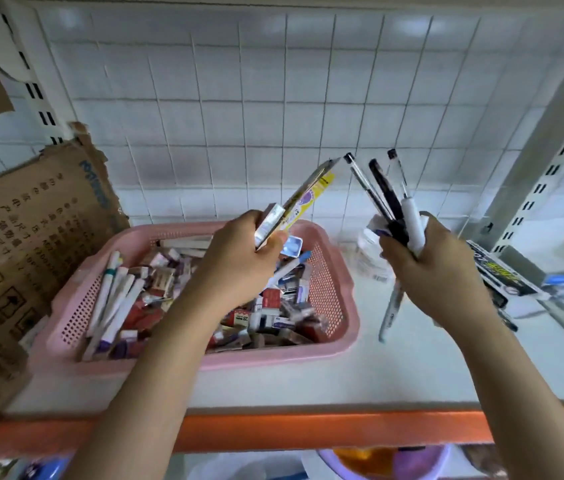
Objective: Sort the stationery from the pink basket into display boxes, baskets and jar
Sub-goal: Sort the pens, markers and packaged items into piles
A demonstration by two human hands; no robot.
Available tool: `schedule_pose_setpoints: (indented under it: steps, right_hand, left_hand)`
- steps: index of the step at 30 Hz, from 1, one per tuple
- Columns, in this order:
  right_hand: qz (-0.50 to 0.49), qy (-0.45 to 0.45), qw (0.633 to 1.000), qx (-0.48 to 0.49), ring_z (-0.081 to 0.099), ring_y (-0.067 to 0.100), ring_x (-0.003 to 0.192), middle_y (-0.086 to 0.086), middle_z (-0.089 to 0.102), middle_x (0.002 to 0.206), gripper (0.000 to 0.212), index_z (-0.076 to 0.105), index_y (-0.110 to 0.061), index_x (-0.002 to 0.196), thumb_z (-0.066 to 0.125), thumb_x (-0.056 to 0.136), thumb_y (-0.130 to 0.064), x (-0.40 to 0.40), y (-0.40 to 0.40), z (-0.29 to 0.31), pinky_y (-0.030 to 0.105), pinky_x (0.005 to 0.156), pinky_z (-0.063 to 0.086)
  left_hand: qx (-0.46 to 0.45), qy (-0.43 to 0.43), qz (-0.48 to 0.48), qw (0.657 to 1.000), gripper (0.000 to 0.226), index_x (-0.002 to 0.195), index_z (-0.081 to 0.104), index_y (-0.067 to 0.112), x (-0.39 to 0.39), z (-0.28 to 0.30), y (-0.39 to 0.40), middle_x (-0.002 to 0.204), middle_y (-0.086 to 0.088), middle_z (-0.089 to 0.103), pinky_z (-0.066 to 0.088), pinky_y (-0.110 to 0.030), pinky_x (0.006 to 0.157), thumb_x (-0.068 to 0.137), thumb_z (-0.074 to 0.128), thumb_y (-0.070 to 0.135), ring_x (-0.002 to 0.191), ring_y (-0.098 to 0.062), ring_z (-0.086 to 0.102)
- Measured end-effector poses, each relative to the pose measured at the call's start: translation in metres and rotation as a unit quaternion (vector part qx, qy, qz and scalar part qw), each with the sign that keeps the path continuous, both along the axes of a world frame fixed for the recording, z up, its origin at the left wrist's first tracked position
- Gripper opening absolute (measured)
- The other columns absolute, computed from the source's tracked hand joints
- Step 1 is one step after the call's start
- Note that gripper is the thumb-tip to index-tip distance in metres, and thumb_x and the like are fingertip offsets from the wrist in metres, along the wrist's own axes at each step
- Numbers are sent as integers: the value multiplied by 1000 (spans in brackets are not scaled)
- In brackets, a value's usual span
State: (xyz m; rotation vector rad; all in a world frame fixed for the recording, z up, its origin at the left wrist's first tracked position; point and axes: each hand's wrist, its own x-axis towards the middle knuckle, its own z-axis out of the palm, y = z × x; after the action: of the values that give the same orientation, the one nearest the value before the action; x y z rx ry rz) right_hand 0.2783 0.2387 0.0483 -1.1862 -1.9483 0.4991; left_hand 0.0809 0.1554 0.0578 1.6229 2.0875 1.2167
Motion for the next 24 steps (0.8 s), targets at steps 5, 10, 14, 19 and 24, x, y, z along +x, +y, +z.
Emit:
schedule_pose_setpoints:
  steps: [5, 10, 14, 19, 24]
  right_hand:
    - [10, -9, 997, -73, 60, 31, 69, 9, 63, 72, 21, 53, -14, 80, 57, 90, -32, 80, 30, -18, 36, 58, 48]
    - [43, -28, 982, -179, 64, 27, 62, 9, 65, 67, 20, 55, -21, 71, 58, 89, -25, 141, 48, -60, 41, 64, 53]
    - [72, -29, 971, -228, 64, 25, 59, 10, 62, 65, 25, 52, -5, 78, 56, 90, -27, 174, 62, -72, 37, 57, 50]
    - [101, 20, 959, -262, 59, 16, 51, -9, 53, 49, 27, 50, -24, 64, 57, 90, -24, 184, 74, -73, 28, 53, 47]
    - [110, 18, 955, -276, 64, 16, 51, -7, 55, 53, 28, 49, -22, 63, 56, 91, -22, 177, 78, -73, 30, 55, 53]
  left_hand:
    - [23, -6, -6, 1000, 12, 87, 57, 16, 77, -11, 36, 63, 8, 53, 31, -26, 50, 93, 52, 25, 57, -13, 49]
    - [-52, -118, 26, 991, 9, 94, 54, 15, 155, -72, 79, 74, -3, 58, 35, -28, 53, 92, 52, 24, 58, -28, 50]
    - [-61, -104, 106, 987, 15, 105, 55, 19, 182, -101, 97, 83, 1, 58, 43, -30, 62, 91, 56, 23, 80, -31, 62]
    - [-88, -114, 129, 981, 19, 99, 56, 17, 182, -108, 113, 81, 0, 60, 43, -30, 61, 88, 60, 32, 67, -23, 54]
    - [-80, -180, 106, 975, 10, 82, 53, 22, 170, -107, 112, 78, -5, 64, 43, -27, 55, 92, 57, 21, 56, -18, 51]
